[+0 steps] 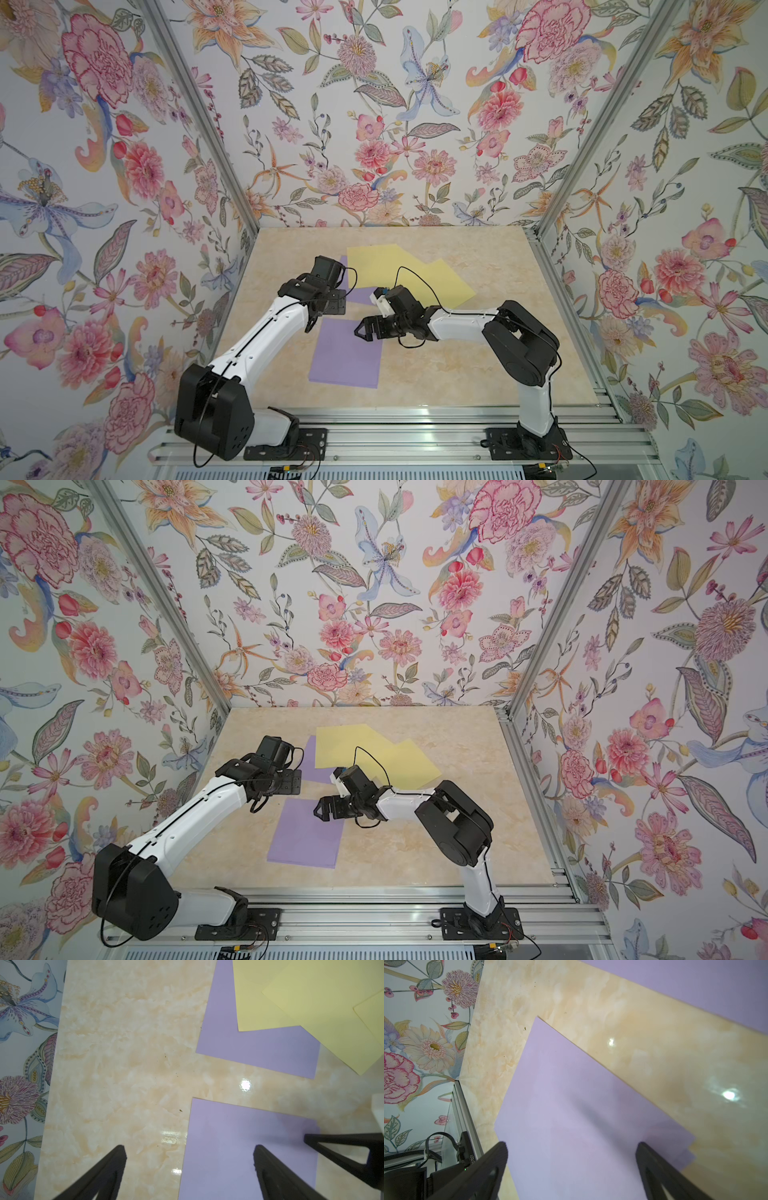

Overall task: Sort the scattered colored papers by color
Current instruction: Place the colored paper, then pick up the colored paper from the center of the board.

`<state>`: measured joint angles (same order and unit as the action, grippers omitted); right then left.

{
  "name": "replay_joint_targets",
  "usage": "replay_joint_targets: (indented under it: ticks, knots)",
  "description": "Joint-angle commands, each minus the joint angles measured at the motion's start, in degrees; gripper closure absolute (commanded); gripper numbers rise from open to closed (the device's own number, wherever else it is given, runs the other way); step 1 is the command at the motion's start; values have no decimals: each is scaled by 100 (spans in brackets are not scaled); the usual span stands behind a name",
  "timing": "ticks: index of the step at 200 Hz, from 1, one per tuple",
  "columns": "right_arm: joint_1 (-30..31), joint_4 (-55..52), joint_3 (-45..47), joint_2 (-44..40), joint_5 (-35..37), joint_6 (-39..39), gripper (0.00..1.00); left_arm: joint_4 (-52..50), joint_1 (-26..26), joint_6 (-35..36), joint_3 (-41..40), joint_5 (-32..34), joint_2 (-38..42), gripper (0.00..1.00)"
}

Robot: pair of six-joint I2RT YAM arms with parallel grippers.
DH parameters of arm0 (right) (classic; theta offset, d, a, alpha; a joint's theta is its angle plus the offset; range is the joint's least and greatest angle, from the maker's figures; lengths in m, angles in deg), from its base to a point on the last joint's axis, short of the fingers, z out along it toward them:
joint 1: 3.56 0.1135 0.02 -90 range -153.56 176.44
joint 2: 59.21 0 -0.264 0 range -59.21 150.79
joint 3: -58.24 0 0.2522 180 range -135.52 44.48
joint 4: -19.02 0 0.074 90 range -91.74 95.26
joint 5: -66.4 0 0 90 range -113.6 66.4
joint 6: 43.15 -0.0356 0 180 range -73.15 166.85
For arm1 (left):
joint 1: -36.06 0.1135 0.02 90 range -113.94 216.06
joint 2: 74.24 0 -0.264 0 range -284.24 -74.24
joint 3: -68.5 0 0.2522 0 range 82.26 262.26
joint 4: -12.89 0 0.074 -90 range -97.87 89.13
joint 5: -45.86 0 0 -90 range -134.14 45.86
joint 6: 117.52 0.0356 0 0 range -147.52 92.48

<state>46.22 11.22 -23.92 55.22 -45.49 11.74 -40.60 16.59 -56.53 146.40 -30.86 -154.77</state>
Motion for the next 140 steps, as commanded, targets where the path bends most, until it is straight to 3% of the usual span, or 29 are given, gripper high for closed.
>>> replay_joint_targets:
  ticks: [1, 25, 39, 90, 140]
  knots:
    - [-78, -587, -489, 72, 113, 257, 0, 1262, 481, -179, -147, -818, -691, 3]
    - [-396, -865, -1063, 168, 47, 462, 0, 2044, 802, -287, -75, -1913, -1394, 8]
    - [-624, -1036, -1490, 335, 1, 633, 0, 2209, 907, -390, 45, -2214, -1681, 11]
    - [-1539, -1380, -3153, 1488, -667, 890, 0, 2210, 1038, -682, 287, -2232, -2049, 16]
    - [-1673, -2114, -4502, 2478, -919, 928, 0, 2189, 1077, -1035, 244, -2205, -2321, 17]
